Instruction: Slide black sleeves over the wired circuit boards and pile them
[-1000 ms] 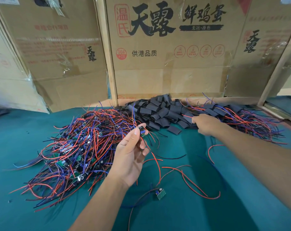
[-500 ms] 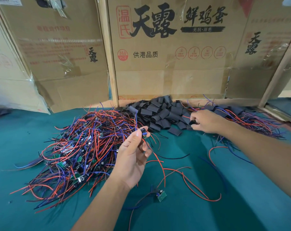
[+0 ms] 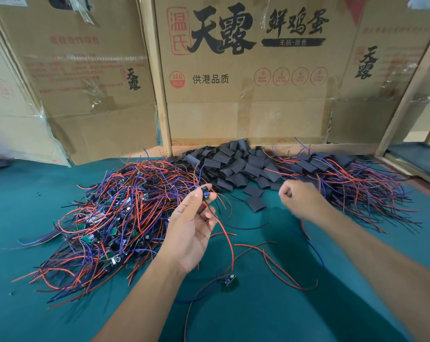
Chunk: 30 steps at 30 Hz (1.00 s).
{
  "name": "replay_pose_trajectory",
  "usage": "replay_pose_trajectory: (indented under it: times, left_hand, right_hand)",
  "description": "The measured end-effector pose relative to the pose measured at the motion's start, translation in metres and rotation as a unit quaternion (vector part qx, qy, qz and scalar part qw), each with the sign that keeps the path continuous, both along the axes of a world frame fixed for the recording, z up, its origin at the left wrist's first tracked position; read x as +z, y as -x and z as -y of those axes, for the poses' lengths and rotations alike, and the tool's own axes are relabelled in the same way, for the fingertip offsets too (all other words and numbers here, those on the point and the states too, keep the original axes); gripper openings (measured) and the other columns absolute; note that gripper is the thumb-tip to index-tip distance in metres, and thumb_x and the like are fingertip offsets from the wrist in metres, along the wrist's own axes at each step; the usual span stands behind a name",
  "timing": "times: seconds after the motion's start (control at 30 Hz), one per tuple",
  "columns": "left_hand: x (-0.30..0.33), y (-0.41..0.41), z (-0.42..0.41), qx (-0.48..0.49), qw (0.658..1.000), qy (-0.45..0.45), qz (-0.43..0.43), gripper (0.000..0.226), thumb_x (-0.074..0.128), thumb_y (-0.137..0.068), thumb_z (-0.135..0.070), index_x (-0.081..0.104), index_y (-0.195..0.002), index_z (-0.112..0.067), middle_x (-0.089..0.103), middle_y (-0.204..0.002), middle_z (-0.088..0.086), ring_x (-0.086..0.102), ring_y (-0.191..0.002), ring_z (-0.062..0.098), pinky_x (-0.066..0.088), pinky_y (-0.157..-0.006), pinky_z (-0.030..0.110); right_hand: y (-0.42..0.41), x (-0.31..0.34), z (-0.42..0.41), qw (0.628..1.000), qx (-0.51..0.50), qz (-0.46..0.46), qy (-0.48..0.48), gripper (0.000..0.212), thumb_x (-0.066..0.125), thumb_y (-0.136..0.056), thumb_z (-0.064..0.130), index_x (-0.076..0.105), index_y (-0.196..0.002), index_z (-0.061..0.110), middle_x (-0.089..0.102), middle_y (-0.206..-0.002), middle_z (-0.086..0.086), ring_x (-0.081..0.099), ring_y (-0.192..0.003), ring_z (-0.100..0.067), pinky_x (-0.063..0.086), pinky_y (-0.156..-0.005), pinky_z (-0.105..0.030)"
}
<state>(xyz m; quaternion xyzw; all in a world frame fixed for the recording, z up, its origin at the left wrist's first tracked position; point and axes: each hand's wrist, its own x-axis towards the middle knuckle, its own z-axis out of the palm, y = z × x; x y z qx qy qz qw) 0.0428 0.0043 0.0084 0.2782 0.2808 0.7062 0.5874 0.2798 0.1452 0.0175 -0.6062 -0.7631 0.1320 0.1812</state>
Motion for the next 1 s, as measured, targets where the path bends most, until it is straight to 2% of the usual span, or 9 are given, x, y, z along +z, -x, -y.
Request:
replay_pose_trajectory:
  times: [0.17, 0.33, 0.4, 0.47, 0.5, 0.53, 0.6, 0.77, 1.0]
  left_hand:
    - [0.001, -0.001, 0.0, 0.011, 1.0, 0.018, -0.009, 0.034, 0.067, -0.083, -0.033, 0.066, -0.111, -0.014, 0.07, -0.087, -0.001, 0.049, -0.055, 0.008, 0.045, -0.049, 0.018]
    - [0.003, 0.002, 0.0, 0.011, 1.0, 0.028, -0.008, 0.035, 0.065, -0.085, -0.033, 0.065, -0.113, -0.013, 0.069, -0.087, -0.002, 0.049, -0.056, 0.006, 0.046, -0.05, 0.017]
    - [0.004, 0.002, 0.0, 0.009, 1.0, 0.025, 0.001, 0.037, 0.066, -0.084, -0.032, 0.063, -0.115, -0.011, 0.069, -0.087, -0.001, 0.05, -0.055, 0.006, 0.047, -0.05, 0.017]
    - [0.004, 0.001, 0.0, -0.009, 1.0, 0.015, 0.024, 0.038, 0.064, -0.087, -0.031, 0.061, -0.119, -0.011, 0.067, -0.087, -0.001, 0.05, -0.055, 0.005, 0.047, -0.051, 0.016]
    - [0.004, 0.001, 0.001, -0.026, 0.999, 0.005, 0.04, 0.036, 0.063, -0.089, -0.03, 0.06, -0.119, -0.012, 0.066, -0.086, -0.001, 0.049, -0.055, 0.005, 0.047, -0.051, 0.016]
    - [0.004, 0.0, 0.002, -0.047, 0.997, -0.007, 0.053, 0.033, 0.062, -0.091, -0.03, 0.06, -0.118, -0.013, 0.064, -0.086, -0.002, 0.049, -0.055, 0.004, 0.047, -0.052, 0.015]
    - [0.004, -0.004, 0.003, -0.091, 0.994, -0.029, 0.058, 0.027, 0.061, -0.094, -0.031, 0.063, -0.115, -0.014, 0.061, -0.087, -0.003, 0.048, -0.057, 0.003, 0.047, -0.054, 0.013]
    - [0.002, -0.016, 0.008, -0.15, 0.987, -0.047, 0.043, 0.029, 0.067, -0.086, -0.031, 0.07, -0.108, -0.011, 0.058, -0.085, 0.001, 0.05, -0.057, 0.003, 0.048, -0.055, 0.013]
    - [0.003, -0.017, 0.011, -0.16, 0.985, -0.068, 0.016, 0.029, 0.062, -0.091, -0.03, 0.066, -0.112, -0.011, 0.058, -0.088, 0.0, 0.051, -0.059, 0.004, 0.048, -0.069, 0.018]
  right_hand:
    - [0.005, 0.002, -0.055, 0.97, 0.082, 0.227, -0.031, 0.028, 0.047, -0.099, 0.019, 0.053, -0.125, 0.01, 0.056, -0.127, -0.012, 0.055, -0.115, -0.033, 0.048, -0.093, -0.043]
    - [0.01, -0.007, -0.074, 0.9, 0.139, 0.404, -0.089, 0.019, 0.044, -0.098, 0.009, 0.05, -0.116, 0.01, 0.061, -0.116, -0.007, 0.062, -0.104, -0.029, 0.047, -0.075, -0.039]
    - [0.015, -0.001, -0.07, 0.898, 0.113, 0.411, -0.112, 0.02, 0.046, -0.097, 0.006, 0.051, -0.116, 0.011, 0.064, -0.113, -0.008, 0.063, -0.102, -0.031, 0.046, -0.071, -0.039]
    - [0.02, 0.009, -0.056, 0.956, 0.058, 0.264, -0.113, 0.023, 0.044, -0.1, 0.012, 0.056, -0.119, 0.013, 0.067, -0.11, -0.015, 0.066, -0.1, -0.034, 0.048, -0.071, -0.037]
    - [0.024, 0.014, -0.044, 0.988, 0.042, 0.117, -0.088, 0.022, 0.045, -0.1, 0.015, 0.06, -0.116, 0.014, 0.069, -0.105, -0.016, 0.07, -0.095, -0.031, 0.053, -0.072, -0.037]
    - [0.03, 0.016, -0.027, 0.996, 0.043, -0.059, -0.045, 0.019, 0.046, -0.1, 0.014, 0.061, -0.111, 0.013, 0.07, -0.1, -0.015, 0.074, -0.086, -0.025, 0.058, -0.069, -0.037]
    - [0.047, 0.018, 0.017, 0.946, 0.077, -0.306, 0.07, 0.013, 0.049, -0.099, 0.006, 0.059, -0.107, 0.007, 0.066, -0.098, -0.011, 0.075, -0.069, -0.016, 0.059, -0.056, -0.028]
    - [0.075, -0.002, 0.108, 0.839, 0.184, -0.453, 0.237, 0.02, 0.048, -0.101, 0.0, 0.062, -0.11, -0.011, 0.069, -0.072, -0.002, 0.068, -0.06, -0.01, 0.06, -0.061, -0.026]
    - [0.064, -0.009, 0.125, 0.707, 0.241, -0.579, 0.327, 0.025, 0.053, -0.096, 0.015, 0.066, -0.112, 0.0, 0.073, -0.096, -0.004, 0.071, -0.093, -0.022, 0.058, -0.085, -0.038]
